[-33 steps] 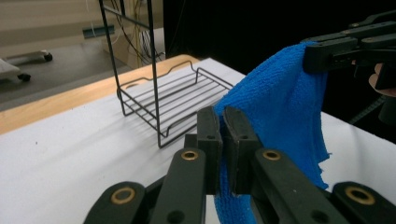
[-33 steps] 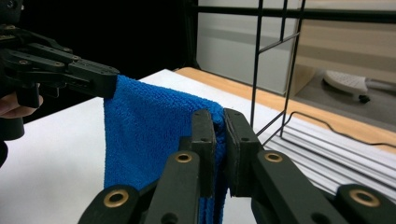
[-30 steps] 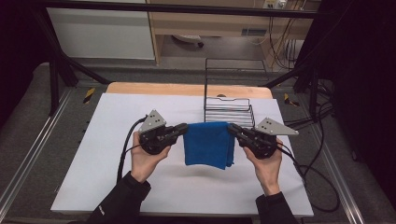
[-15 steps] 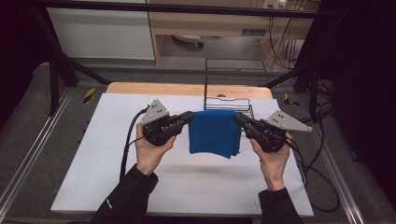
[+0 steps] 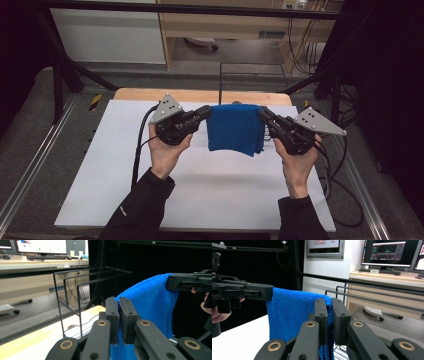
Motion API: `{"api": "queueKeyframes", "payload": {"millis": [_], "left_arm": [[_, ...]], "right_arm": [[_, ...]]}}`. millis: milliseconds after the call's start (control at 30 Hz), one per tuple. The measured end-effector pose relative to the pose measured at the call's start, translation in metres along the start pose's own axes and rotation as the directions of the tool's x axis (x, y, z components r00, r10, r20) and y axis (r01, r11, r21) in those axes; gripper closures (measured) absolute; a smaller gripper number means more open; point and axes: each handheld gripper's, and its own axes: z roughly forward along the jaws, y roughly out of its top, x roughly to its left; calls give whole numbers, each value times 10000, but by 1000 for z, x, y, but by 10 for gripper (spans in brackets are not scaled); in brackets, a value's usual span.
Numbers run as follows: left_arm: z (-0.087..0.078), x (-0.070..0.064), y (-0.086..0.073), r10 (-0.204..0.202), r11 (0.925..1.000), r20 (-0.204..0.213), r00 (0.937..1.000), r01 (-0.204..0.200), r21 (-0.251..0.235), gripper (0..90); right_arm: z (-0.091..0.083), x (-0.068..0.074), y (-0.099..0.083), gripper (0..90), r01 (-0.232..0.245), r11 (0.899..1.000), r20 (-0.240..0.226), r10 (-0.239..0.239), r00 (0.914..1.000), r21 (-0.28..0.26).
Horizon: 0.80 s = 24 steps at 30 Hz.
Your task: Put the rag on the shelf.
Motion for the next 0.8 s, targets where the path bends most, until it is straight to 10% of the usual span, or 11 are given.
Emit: {"api": "queueKeyframes", "payload": {"millis": [800], "left_arm": [[23, 2, 30, 137, 9964, -33, 9999, -139, -839, 859]], "right_arm": [[4, -16, 31, 840, 246, 9979, 705, -203, 9973, -600]]}}
